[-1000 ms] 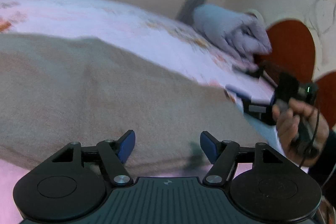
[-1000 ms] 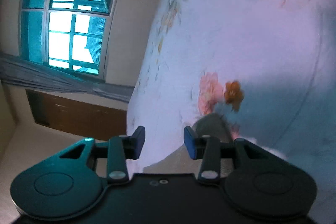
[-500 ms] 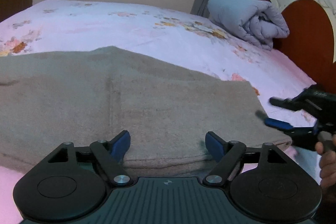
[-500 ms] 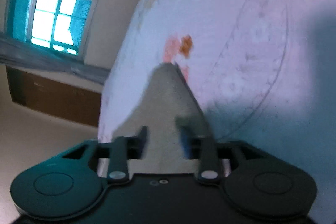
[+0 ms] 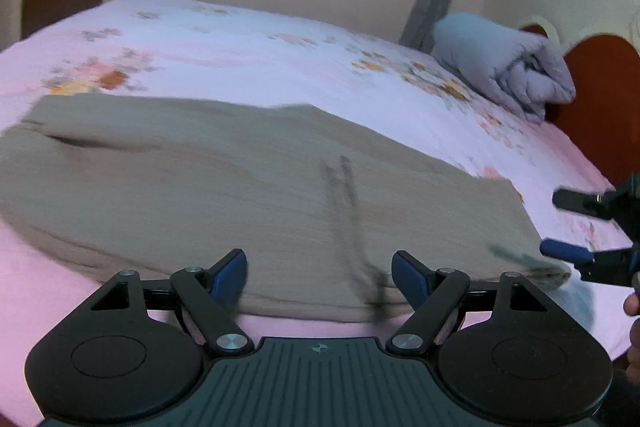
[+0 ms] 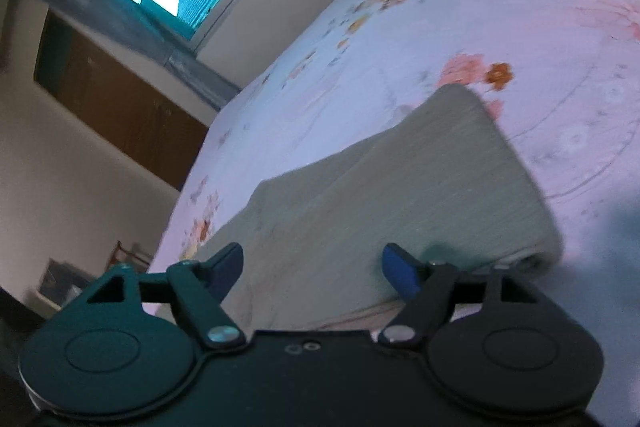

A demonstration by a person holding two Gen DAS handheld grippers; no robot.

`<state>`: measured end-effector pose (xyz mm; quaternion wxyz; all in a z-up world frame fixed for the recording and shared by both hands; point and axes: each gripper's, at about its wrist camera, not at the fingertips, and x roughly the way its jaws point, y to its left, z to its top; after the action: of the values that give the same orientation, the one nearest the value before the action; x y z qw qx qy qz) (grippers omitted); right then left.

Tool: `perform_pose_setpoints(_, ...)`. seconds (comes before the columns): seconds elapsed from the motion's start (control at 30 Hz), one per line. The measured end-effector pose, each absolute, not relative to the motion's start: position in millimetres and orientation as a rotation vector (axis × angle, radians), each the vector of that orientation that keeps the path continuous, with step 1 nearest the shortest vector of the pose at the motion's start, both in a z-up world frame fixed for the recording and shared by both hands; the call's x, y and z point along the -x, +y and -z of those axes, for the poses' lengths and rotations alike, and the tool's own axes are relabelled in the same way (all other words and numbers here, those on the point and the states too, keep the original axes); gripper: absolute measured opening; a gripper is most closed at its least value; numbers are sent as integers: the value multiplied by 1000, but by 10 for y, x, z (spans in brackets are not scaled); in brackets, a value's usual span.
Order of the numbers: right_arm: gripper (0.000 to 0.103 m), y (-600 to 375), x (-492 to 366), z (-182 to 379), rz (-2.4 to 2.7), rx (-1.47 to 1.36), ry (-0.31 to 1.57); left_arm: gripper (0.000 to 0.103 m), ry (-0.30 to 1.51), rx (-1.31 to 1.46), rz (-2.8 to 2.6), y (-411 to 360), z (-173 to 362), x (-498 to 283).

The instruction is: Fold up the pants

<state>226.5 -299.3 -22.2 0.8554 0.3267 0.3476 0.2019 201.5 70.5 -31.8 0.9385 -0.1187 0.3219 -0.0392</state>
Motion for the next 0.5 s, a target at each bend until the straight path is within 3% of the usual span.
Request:
perform_pose_setpoints(0.17,74,-2612,-2171,98,-418,-526,714,84,644,324,-20,1459,358,-1861)
perform_pose_setpoints(0.23,86,-2492,-2155,74,-412,-475,715,88,644,394,-83,1799,442,-1794)
perform_pose_setpoints(0.3,89,-2366,-2132,54,-403,-422,707,88,634,488,-127,2116,550,-1743)
perform_pose_setpoints(0.5,92,-1992,-2090,6,-383,-276,680,88,557,693,-161,2755,858,-1892)
